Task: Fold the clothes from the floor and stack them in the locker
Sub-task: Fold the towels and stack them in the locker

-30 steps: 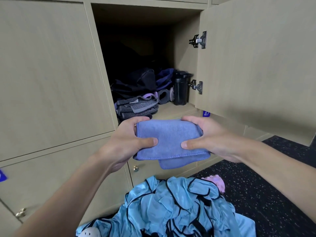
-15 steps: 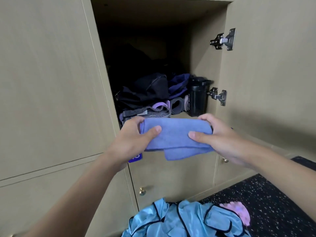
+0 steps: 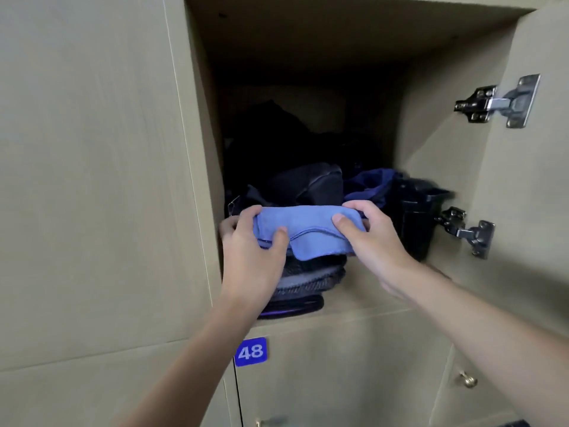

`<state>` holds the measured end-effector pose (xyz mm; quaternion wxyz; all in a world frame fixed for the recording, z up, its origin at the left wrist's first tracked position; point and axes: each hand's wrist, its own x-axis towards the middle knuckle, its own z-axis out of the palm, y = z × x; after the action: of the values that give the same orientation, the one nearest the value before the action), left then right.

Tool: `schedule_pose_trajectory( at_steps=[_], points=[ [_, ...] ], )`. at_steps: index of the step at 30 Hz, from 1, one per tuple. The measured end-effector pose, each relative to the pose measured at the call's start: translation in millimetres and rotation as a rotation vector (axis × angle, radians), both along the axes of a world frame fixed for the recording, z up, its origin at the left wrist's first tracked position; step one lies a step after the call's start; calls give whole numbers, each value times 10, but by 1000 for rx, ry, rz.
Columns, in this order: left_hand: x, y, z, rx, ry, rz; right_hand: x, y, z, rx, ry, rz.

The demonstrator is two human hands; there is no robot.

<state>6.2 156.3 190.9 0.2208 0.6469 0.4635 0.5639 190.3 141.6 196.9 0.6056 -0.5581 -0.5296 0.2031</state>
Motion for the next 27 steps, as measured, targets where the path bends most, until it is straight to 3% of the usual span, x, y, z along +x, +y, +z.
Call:
schedule_pose_trajectory(
  at_steps=[5,9,13,17,24,27],
  points=[
    [57,296,-333,-10,295,123,-25,450,-291,-239,-534,-30],
    [56,384,-476,86,439,209,-96,638,-454,-171,-390,91],
    [61,446,-528,260,574,272,-173,759,-490,-199,-468,41],
    [82,426,-517,196,592,267,-42,624,-587,-44,-265,194],
    [80,475,-450,265,780,413,-79,717,-763,79,-332,182],
    [48,487,-454,356,940,393,-163,781,-811,66,-334,177]
  ],
)
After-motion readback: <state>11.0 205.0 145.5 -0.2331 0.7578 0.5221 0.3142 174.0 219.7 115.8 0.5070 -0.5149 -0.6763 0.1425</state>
